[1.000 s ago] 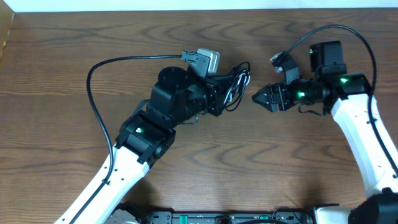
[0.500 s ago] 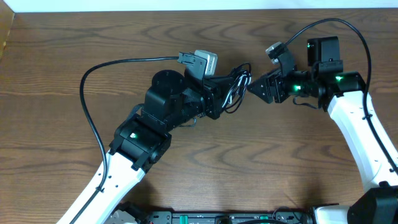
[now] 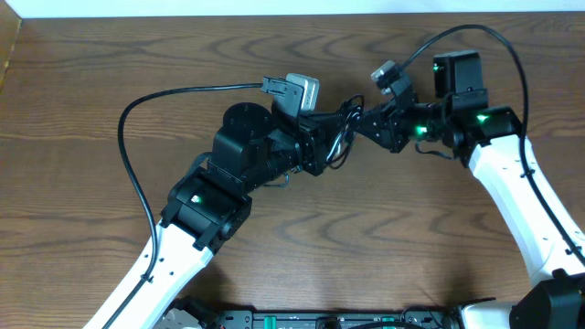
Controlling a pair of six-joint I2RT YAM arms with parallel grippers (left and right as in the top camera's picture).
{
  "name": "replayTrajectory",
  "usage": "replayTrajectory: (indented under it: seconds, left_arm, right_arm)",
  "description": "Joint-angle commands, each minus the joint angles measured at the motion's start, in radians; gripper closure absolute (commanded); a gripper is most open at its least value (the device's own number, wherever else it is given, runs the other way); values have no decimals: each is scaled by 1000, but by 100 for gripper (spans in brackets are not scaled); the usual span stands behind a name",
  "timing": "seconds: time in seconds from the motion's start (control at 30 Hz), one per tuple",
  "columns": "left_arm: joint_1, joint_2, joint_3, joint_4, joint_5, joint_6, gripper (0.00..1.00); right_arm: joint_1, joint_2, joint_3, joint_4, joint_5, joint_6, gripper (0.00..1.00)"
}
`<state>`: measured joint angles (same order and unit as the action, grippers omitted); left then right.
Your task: Untangle cables
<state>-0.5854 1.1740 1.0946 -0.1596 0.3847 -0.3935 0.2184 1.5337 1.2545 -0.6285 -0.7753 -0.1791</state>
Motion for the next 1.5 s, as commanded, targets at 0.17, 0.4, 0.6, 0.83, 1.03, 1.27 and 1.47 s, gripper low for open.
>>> replayTrajectory:
  seconds: [0.17, 0.4, 0.6, 0.83, 1.03, 1.27, 1.47]
  left_arm:
    - [2, -20, 17, 7, 16, -5, 92]
    - [2, -20, 17, -4, -28, 8, 92]
    - [2, -20, 17, -43, -105, 45, 92]
    - [2, -20, 17, -53, -105, 44, 92]
    - [2, -20, 17, -50, -80, 44, 92]
    - [2, -20, 17, -44, -28, 32, 92]
    - [2, -20, 17, -33, 1, 20, 92]
  right_arm:
    - [10, 0, -2, -25, 48, -1, 99]
    - [9, 0, -2, -105, 283, 51, 99]
    - [-23, 0, -2, -155, 312, 51, 99]
    - [-23, 0, -2, -141, 145, -29, 56]
    - [-13, 0, -2, -87, 62, -32, 54]
    - [-7, 0, -2, -59, 58, -32, 56]
    - [-7, 0, -2, -40, 58, -31, 57]
